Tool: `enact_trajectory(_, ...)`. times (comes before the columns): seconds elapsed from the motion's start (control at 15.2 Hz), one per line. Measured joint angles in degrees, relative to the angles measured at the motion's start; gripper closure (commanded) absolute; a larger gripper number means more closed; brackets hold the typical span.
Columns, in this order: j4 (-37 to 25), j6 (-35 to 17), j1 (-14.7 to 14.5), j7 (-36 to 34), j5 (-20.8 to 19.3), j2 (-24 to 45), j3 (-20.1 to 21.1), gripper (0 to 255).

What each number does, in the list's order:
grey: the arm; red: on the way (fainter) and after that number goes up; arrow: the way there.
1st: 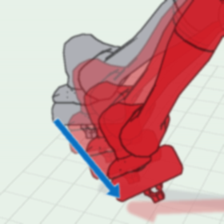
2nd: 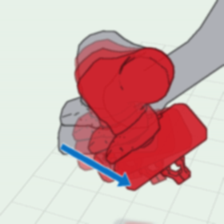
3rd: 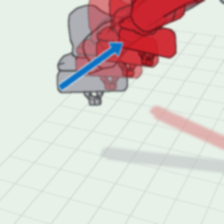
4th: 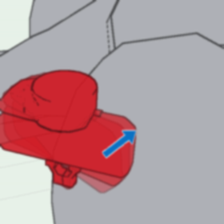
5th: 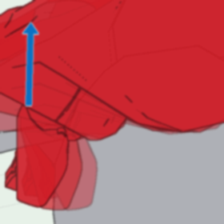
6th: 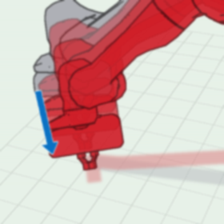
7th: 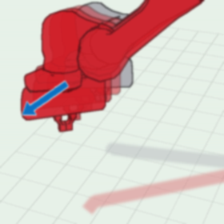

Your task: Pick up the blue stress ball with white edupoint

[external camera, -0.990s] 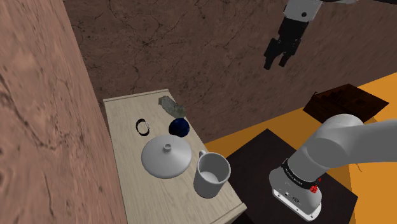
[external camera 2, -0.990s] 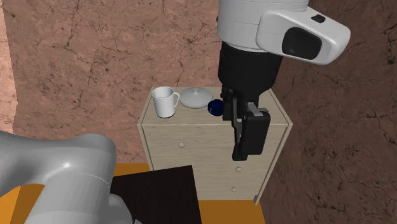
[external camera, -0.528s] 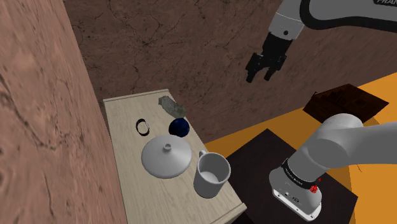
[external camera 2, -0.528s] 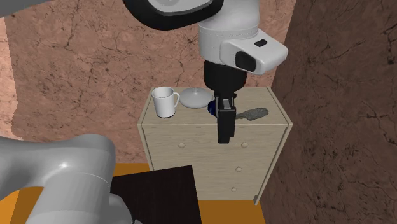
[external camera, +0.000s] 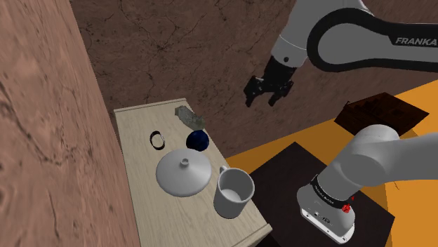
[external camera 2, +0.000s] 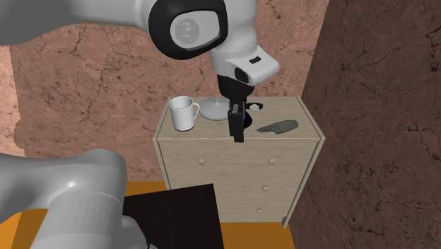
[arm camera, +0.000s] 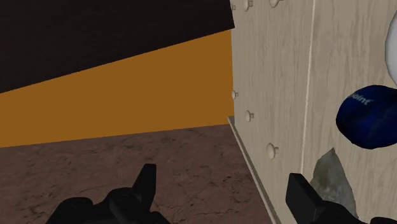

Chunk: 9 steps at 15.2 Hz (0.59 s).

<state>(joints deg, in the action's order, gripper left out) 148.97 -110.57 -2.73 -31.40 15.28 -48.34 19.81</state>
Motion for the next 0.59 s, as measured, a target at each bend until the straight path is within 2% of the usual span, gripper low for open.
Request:
enact_trajectory(0.26, 0.7, -8.3, 0.1, -7.2, 3.0, 4.0, 7.0, 0)
enact_trajectory(0.59, -1.9, -18.2, 3.0, -17.1, 3.9, 11.7, 16.8, 0)
